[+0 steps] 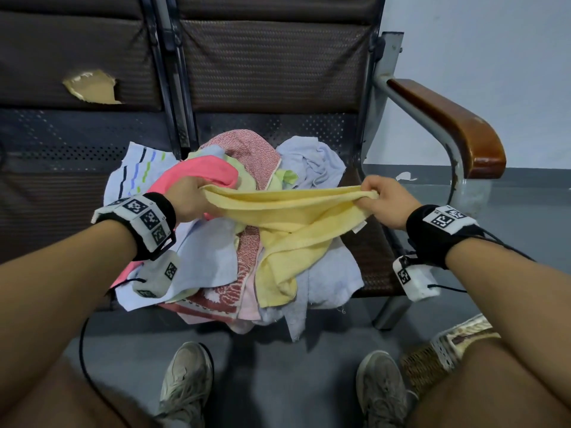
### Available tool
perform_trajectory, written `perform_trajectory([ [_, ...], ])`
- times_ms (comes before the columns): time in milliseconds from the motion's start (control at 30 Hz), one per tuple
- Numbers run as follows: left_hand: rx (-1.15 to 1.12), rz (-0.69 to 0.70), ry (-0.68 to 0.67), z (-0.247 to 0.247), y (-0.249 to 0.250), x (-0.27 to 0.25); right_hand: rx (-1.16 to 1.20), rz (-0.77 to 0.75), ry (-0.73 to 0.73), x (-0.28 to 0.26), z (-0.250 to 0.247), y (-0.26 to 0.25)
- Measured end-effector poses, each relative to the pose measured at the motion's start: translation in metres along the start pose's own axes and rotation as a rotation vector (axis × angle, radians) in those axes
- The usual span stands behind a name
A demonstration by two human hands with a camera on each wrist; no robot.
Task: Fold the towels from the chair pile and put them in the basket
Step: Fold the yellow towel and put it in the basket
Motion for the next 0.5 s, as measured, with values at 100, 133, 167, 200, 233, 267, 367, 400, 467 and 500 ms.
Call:
perform_trajectory([
  [100,0.095,-0.059,0.164,-0.019,-0.009,-0.002,-0.018,0.000,-0.013,-0.004,-0.008,0.000],
  [133,0.074,-0.061,0.234,-0.026,-0.010,-0.003,-0.075,0.010,-0.035,-0.005,-0.010,-0.001],
  [167,0.071,-0.049,0.292,-0.033,-0.009,-0.003,-0.142,0.011,-0.046,-0.006,-0.011,-0.005],
  [200,0.080,-0.025,0.335,-0.038,-0.005,-0.003,-0.195,0.016,-0.046,-0.008,-0.011,-0.010],
  [233,0.083,0.002,0.364,-0.042,0.000,-0.003,-0.226,0.026,-0.020,-0.009,-0.015,-0.014],
  [267,0.066,0.030,0.385,-0.044,0.006,-0.004,-0.229,0.044,0.026,-0.012,-0.020,-0.018],
  [367,-0.114,0.104,0.433,-0.052,0.024,-0.004,-0.137,0.024,0.179,-0.017,-0.039,-0.039],
  [400,-0.201,0.116,0.448,-0.055,0.031,-0.006,-0.079,0.006,0.212,-0.018,-0.047,-0.047],
  [467,-0.315,0.116,0.483,-0.064,0.047,-0.010,0.052,-0.032,0.250,-0.019,-0.061,-0.061],
  [500,-0.329,0.116,0.504,-0.071,0.058,-0.013,0.112,-0.050,0.262,-0.020,-0.070,-0.069],
])
Point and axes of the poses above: each hand's wrist, its own x-axis towards the middle knuckle, its own z-axis out of the palm, y = z × x, the point moved 9 cm from there along x, towards the middle knuckle, and after that the axes turned 14 degrees about -y, right-handed, at the moved point
